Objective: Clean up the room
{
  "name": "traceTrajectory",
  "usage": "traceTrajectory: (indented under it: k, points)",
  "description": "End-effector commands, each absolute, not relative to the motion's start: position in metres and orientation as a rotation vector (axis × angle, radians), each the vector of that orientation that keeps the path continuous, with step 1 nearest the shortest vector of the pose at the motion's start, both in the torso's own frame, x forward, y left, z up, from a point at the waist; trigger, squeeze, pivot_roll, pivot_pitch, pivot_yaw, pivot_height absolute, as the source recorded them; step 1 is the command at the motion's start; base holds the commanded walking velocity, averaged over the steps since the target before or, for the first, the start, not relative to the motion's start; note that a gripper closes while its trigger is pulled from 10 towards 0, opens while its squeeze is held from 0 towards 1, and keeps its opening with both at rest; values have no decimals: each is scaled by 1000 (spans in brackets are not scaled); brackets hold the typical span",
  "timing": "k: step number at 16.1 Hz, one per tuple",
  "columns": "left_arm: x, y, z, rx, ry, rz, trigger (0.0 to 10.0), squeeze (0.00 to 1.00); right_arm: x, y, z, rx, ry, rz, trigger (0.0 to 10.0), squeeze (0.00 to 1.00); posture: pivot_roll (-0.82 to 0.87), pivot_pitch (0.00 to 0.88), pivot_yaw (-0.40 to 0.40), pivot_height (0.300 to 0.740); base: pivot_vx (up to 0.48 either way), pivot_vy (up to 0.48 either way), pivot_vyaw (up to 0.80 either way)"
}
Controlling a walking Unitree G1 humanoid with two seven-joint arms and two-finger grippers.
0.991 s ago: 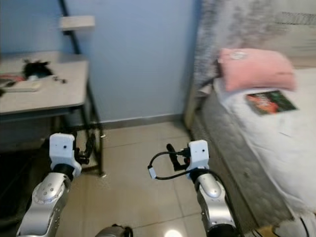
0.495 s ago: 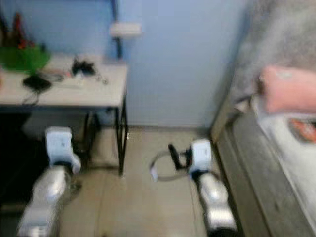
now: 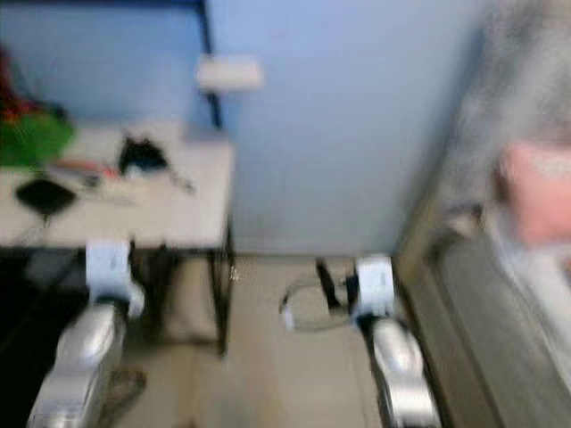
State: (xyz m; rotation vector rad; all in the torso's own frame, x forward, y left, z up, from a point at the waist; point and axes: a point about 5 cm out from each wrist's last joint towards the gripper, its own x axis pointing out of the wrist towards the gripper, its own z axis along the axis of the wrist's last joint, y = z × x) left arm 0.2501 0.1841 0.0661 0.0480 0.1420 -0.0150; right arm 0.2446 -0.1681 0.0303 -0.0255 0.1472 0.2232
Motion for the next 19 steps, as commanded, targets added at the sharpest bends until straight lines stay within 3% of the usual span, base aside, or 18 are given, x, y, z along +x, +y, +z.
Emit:
traceTrajectory:
  k: [1,3,19]
  points:
    - [243,186,65,24,159,21,10000,0,238,-165,27,-43,167,261,10000,0,-33,0,2,740,480,0,0]
    - [242,179,65,42,153,26,10000,0,235,-170,22,-48,197,231,10000,0,-35,0,4,740,381,0,0]
    - [249,182,71,58,134,3,10000,0,237,-177,19,-62,216,189,10000,0,-32,0,5,740,0,0,0]
